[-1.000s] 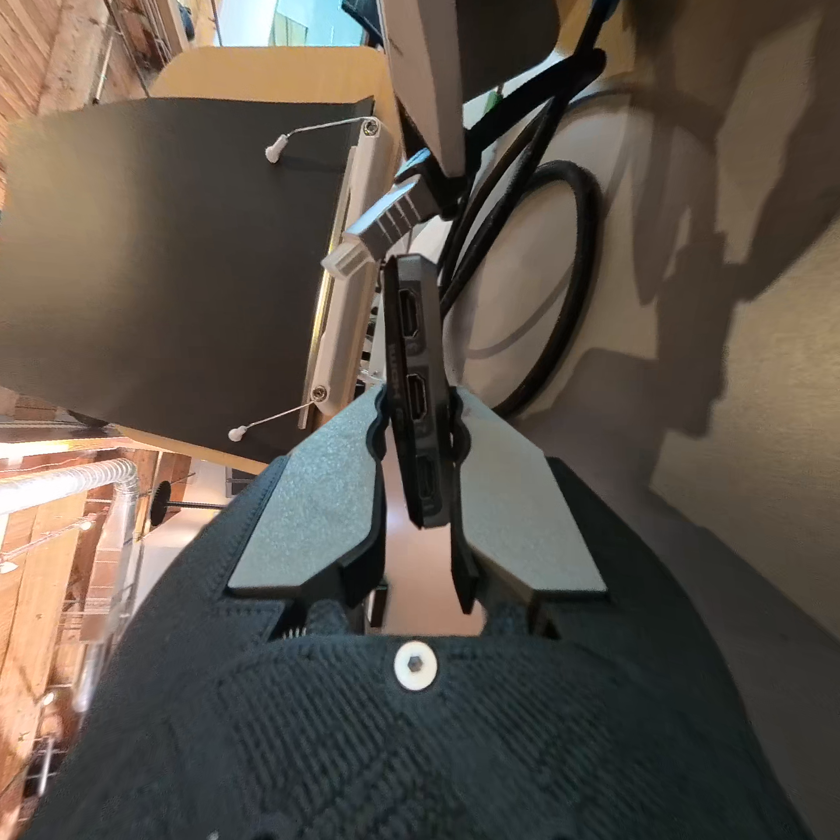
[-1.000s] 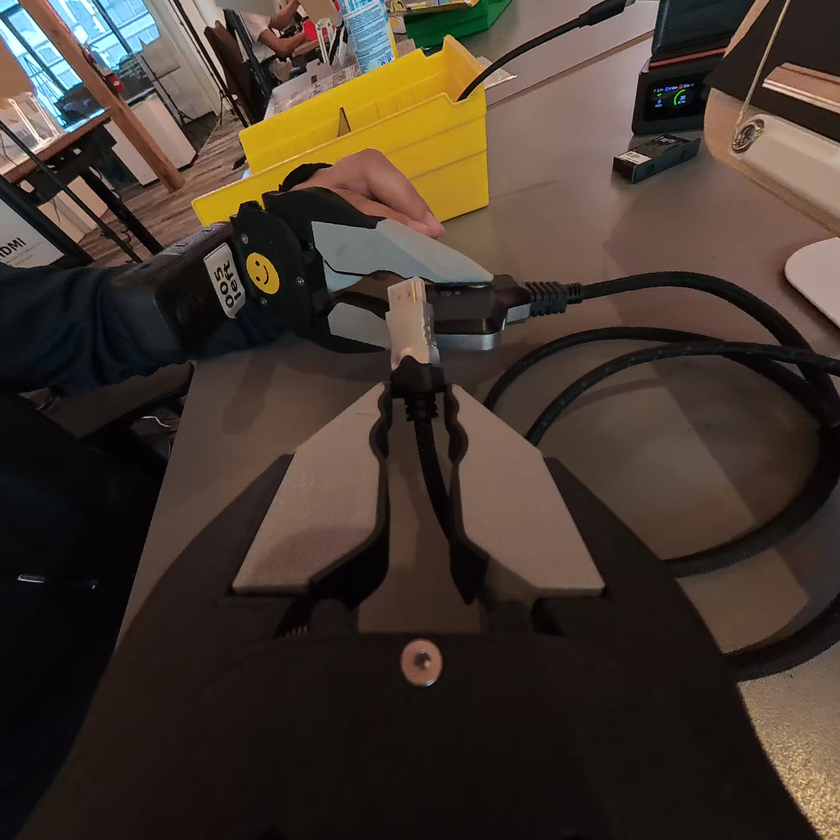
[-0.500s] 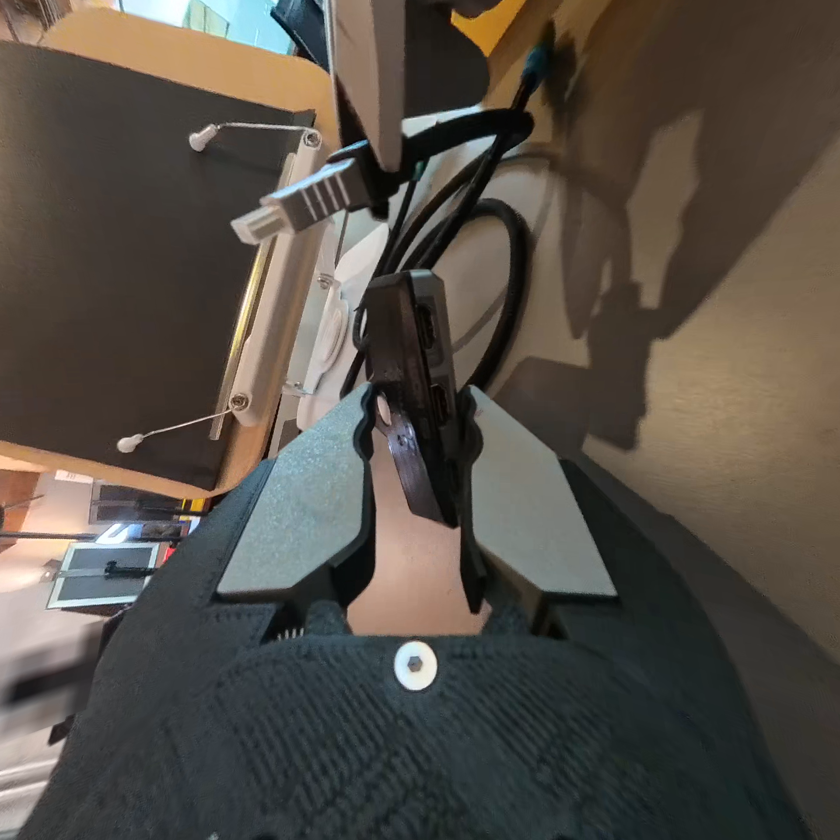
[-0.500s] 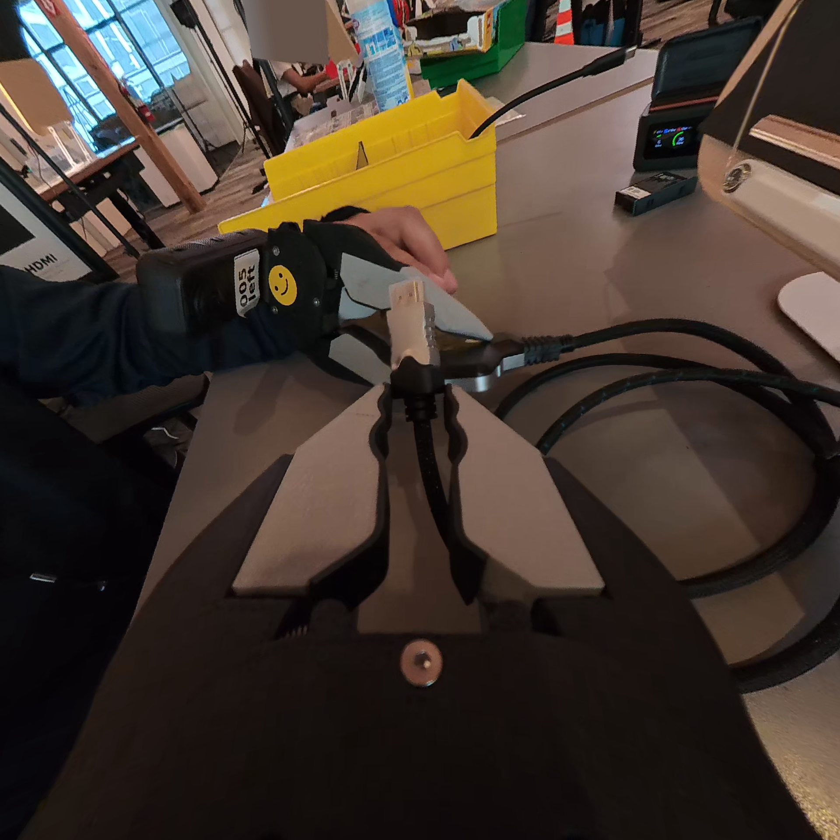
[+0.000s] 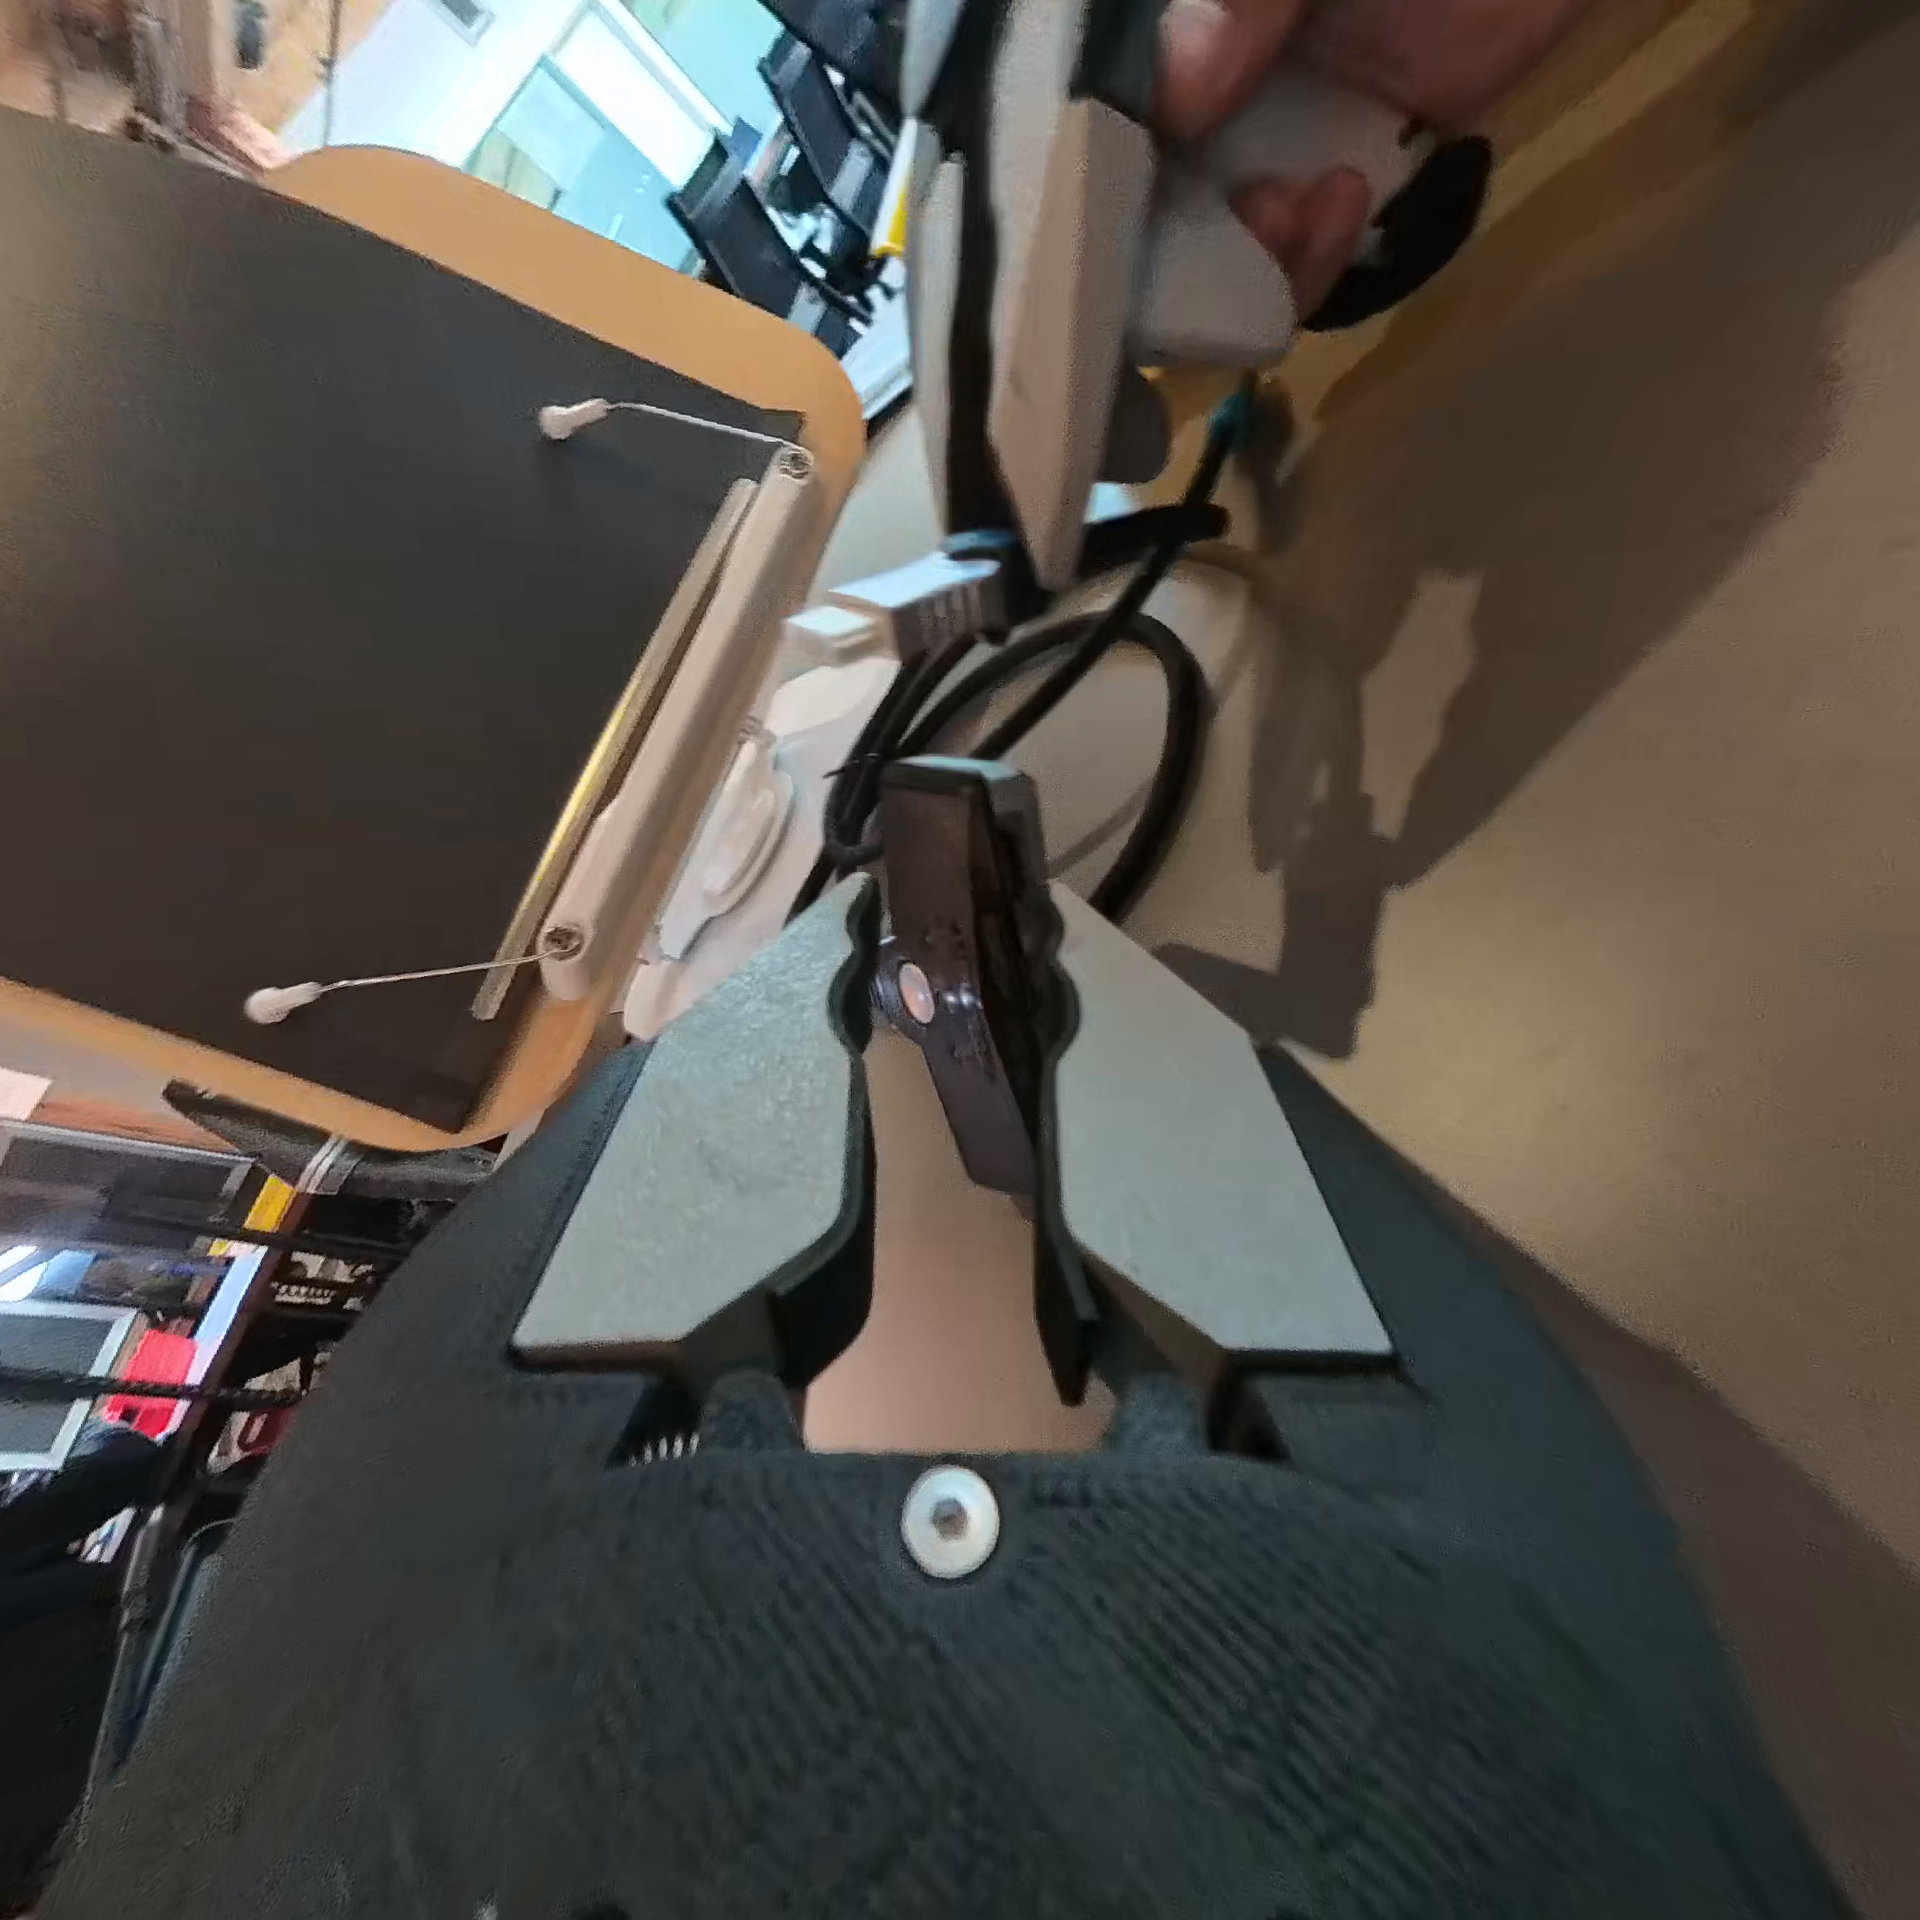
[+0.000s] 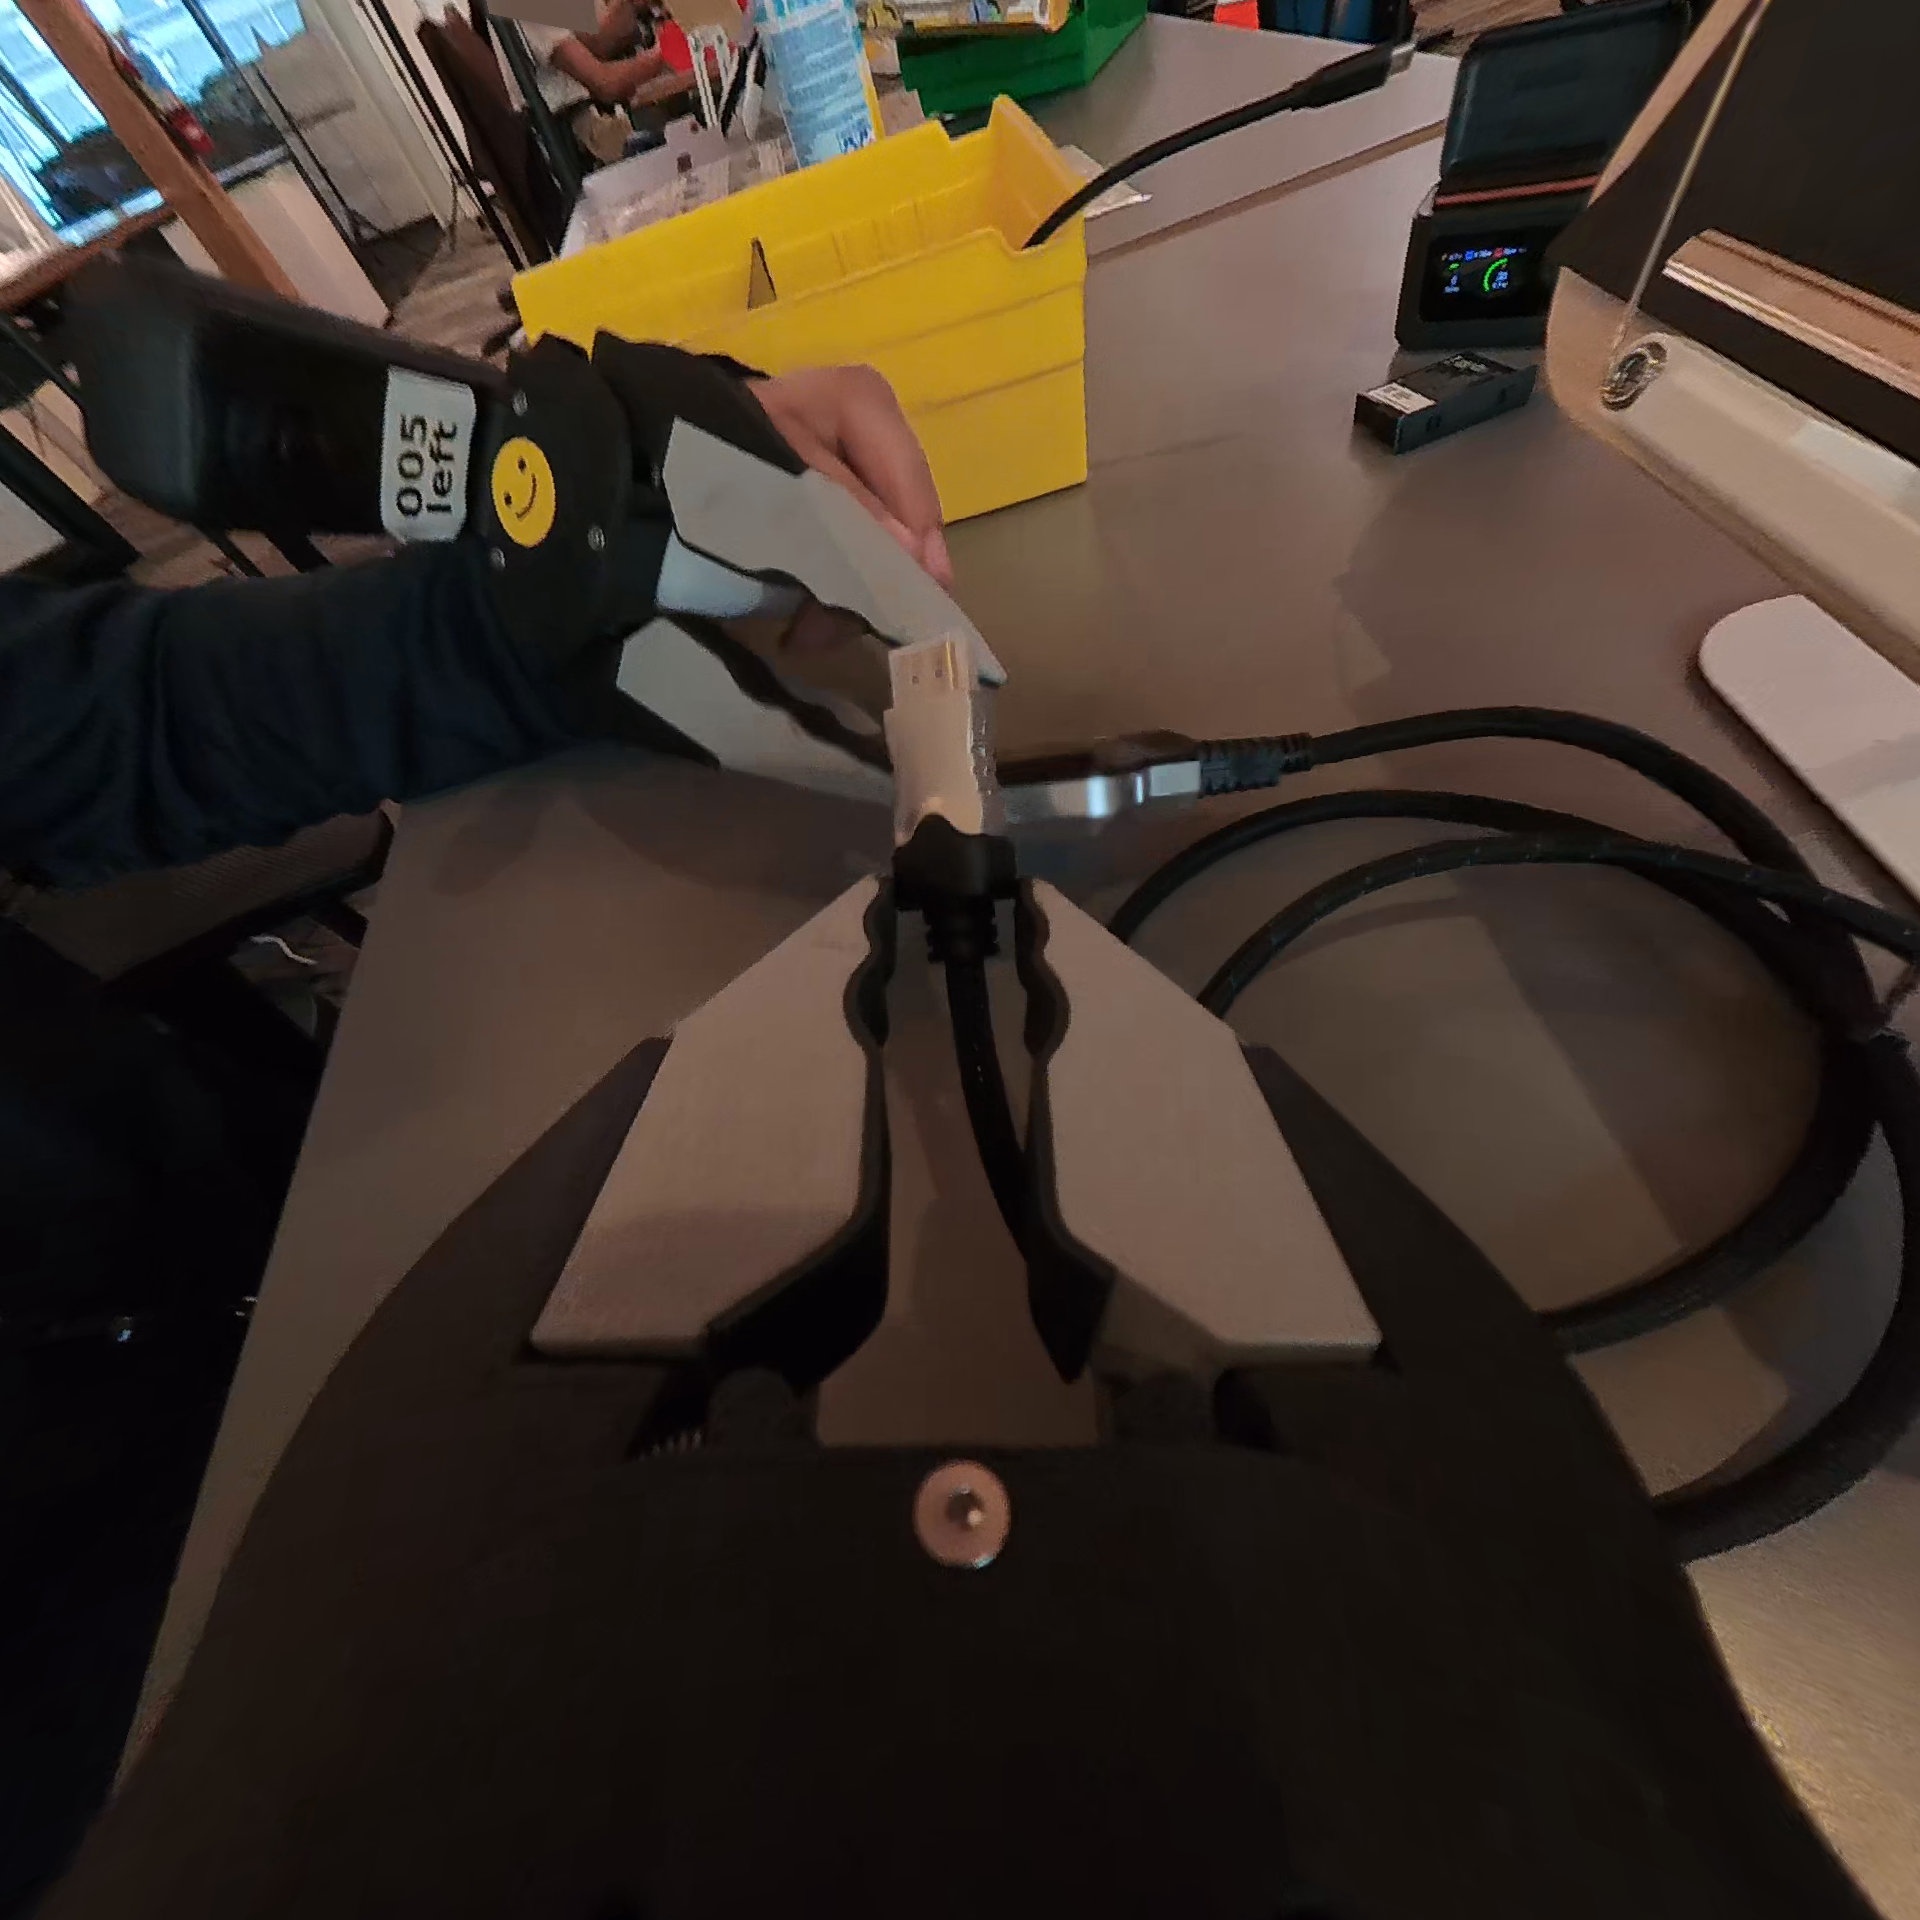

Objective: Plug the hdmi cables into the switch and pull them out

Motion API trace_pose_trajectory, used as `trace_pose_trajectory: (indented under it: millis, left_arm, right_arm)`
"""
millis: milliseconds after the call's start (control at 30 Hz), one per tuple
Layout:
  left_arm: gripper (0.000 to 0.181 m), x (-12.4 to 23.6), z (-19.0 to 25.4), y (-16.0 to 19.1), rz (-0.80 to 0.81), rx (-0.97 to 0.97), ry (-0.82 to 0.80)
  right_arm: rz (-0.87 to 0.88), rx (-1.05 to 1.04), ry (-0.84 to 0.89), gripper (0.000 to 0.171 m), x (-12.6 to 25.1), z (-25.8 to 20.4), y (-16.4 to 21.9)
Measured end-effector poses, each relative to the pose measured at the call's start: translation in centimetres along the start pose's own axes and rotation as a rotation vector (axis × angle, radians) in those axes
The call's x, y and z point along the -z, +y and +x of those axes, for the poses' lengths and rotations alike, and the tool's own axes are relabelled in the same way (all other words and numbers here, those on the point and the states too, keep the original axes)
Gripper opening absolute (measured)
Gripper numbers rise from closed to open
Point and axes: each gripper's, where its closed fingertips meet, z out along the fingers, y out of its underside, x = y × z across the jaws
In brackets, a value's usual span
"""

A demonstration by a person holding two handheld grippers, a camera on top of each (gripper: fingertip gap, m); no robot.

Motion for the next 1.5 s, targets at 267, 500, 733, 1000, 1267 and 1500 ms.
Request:
trace_pose_trajectory:
  millis: [267,500,733,1000,1267,1500]
  left_arm:
    - [0.019,1.2,-2.0,-2.1,0.148,0.342,0.048]
    - [0.019,0.7,-1.7,-2.2,0.163,0.577,0.146]
    - [0.011,0.7,-1.5,-2.9,0.192,0.659,0.188]
    - [0.014,0.4,-1.6,-1.9,0.107,0.792,0.216]
    - [0.019,0.4,-1.4,-1.6,0.090,0.936,0.277]
    - [0.007,0.5,-0.8,-1.9,0.108,1.056,0.374]
  right_arm:
    - [-0.053,0.134,0.052,0.020,-0.6,-0.4,0.5]
    - [-0.056,0.341,0.205,0.020,-0.9,0.1,-0.1]
    - [-0.120,0.611,0.330,0.020,-2.0,-0.2,0.4]
    - [-0.130,0.654,0.360,0.019,-2.1,0.0,0.5]
    - [-0.140,0.714,0.390,0.019,-2.1,-0.1,0.4]
    - [-0.150,0.772,0.435,0.020,-2.0,0.1,0.3]
